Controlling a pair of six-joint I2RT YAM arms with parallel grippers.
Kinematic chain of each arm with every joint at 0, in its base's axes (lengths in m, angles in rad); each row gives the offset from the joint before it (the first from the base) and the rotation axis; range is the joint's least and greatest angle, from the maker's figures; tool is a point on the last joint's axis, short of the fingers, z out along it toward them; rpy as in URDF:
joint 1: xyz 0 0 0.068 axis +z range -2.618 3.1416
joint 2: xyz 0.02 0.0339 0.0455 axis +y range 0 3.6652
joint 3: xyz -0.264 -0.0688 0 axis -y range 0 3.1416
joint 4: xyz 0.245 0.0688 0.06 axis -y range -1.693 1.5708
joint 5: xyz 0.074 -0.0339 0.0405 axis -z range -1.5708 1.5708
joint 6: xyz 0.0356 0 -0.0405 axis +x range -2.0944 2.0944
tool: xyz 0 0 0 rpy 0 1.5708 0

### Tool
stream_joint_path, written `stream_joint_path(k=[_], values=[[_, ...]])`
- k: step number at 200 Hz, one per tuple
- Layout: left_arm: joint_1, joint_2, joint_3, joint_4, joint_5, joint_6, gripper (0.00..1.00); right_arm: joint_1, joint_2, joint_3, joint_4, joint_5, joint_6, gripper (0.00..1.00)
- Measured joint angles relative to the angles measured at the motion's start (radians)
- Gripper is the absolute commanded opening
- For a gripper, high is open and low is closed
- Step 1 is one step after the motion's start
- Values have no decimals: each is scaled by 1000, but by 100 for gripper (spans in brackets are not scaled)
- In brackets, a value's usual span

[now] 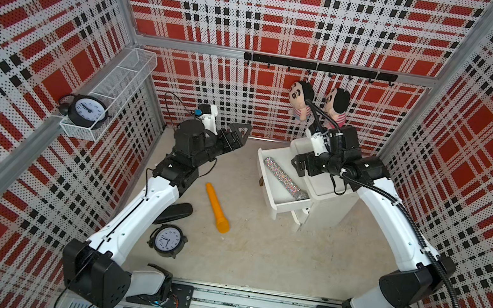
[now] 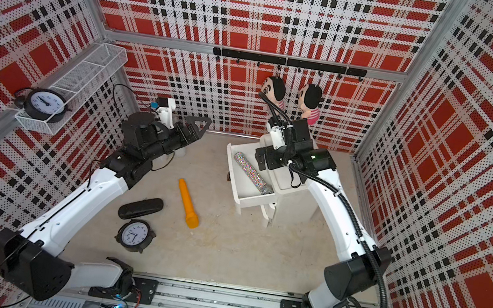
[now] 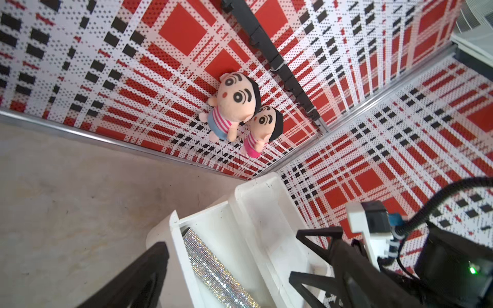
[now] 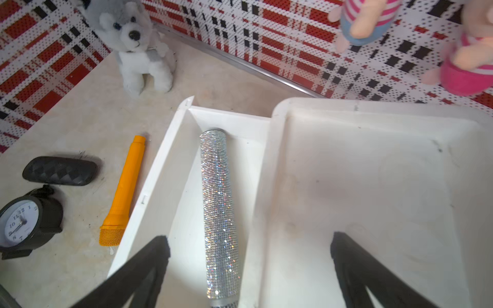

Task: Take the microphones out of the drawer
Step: Pick up the microphone from the drawer.

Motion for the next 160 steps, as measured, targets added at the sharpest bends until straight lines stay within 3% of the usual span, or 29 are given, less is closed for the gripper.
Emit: stream_joint_path(k=[38,64,86,116,160], values=[[129,-63,-81,-12,94,212,98,70,127,145,-95,8,-56,80],[143,-117,-130,-69,108,391,98,100,196,236,-163,24,-95,65],[108,-156,-134,-130,41,543,98,108,235,283,-209,34,-121,63],[-13,-195,-150,-181,-80,732,98,108,275,304,-256,46,-145,62],[-100,-164,-142,-288,-128,861,98,111,336,306,-301,56,-166,66]])
